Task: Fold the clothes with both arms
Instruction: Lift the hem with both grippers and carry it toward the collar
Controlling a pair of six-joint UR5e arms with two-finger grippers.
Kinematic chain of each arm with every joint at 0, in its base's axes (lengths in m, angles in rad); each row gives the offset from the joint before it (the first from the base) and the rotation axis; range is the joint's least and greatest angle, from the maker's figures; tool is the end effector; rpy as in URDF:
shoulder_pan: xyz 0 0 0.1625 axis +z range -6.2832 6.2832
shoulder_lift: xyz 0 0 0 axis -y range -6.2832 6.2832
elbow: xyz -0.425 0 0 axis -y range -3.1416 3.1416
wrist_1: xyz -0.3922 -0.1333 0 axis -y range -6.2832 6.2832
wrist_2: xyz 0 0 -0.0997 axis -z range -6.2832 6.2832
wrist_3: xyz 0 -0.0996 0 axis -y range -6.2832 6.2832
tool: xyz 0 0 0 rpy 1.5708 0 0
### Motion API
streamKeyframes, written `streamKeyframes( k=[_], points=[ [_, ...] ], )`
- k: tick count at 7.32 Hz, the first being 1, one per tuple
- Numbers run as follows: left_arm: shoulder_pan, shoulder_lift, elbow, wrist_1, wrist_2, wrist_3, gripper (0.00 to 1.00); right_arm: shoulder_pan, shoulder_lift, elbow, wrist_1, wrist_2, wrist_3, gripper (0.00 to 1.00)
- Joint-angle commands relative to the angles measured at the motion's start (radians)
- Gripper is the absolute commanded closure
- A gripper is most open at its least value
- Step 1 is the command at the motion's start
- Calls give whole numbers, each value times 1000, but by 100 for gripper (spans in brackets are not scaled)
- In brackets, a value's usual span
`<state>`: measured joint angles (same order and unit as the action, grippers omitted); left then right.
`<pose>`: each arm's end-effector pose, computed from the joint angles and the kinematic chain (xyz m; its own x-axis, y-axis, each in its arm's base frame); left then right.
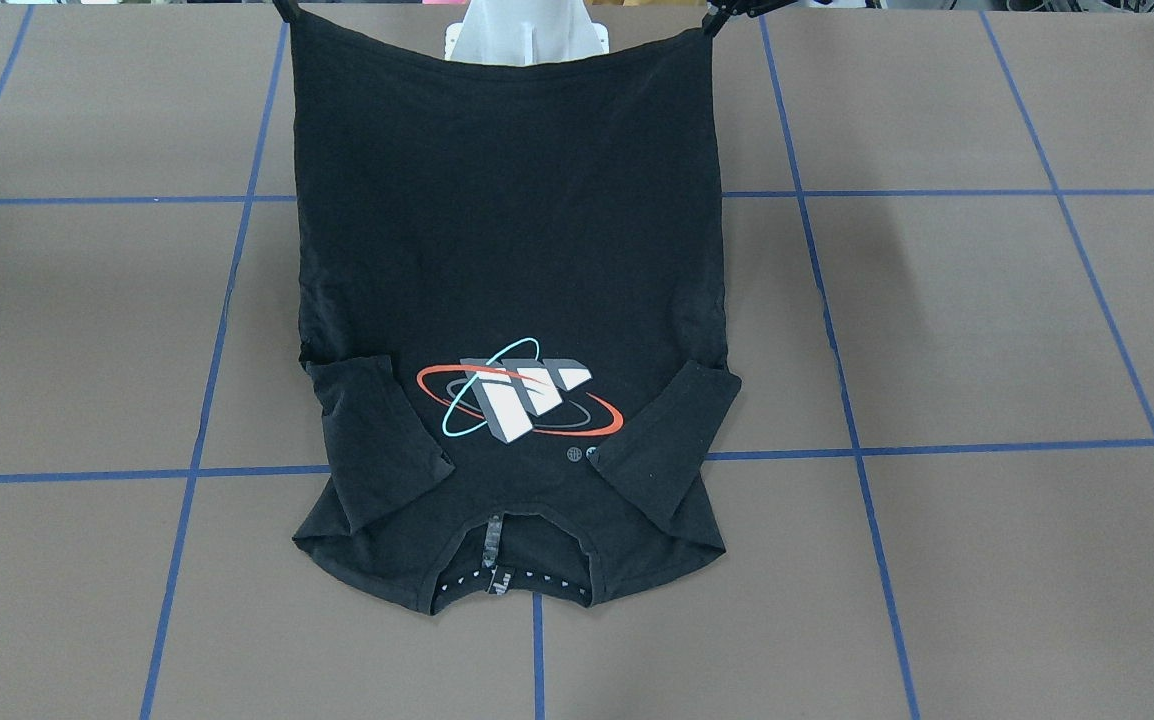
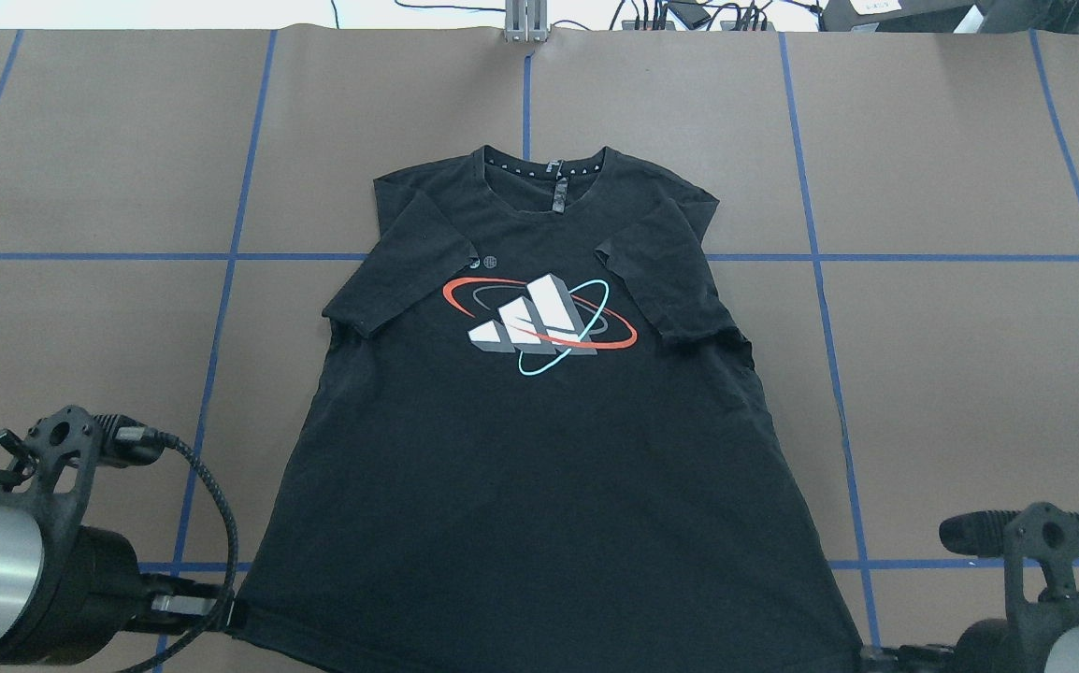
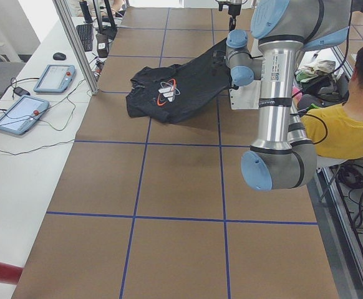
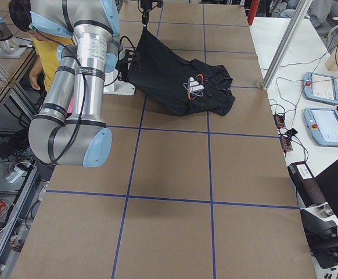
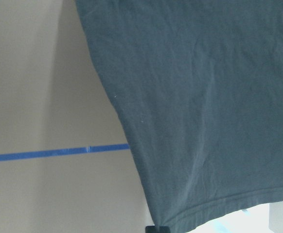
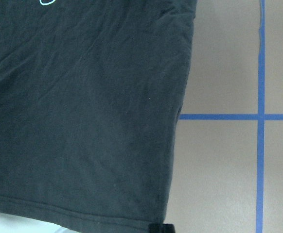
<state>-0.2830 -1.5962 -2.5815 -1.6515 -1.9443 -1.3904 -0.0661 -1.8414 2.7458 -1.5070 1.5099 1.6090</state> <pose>0.2972 -0.1874 0.2010 0.4044 0.0564 -0.9128 -0.1296 0.9916 0.0038 -0.2759 -0.1214 0.2380 0.5657 0.0008 0.8246 -0.0057 1.0000 0.0030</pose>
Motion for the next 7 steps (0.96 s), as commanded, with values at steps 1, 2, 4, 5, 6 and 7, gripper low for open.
streamKeyframes(
  k=[1, 2, 4, 5, 6, 7],
  points=[
    [24, -8, -27, 39, -2, -1, 100, -29, 5, 28, -28, -32, 2, 100],
    [-16, -42, 39, 38, 7, 17, 100, 9, 11, 19, -35, -66, 0, 100],
    [-205, -198, 229, 39, 8, 172, 100, 145, 86, -15, -77, -76, -4, 100],
    [-281, -265, 321, 36, 10, 178, 100, 225, 196, -68, -117, -76, -67, 100],
    [-319, -287, 364, 32, 28, 180, 100, 291, 299, -149, -149, -77, -102, 100],
    [-326, -303, 380, 32, 78, 180, 100, 354, 391, -251, -150, -76, -106, 100]
  ],
)
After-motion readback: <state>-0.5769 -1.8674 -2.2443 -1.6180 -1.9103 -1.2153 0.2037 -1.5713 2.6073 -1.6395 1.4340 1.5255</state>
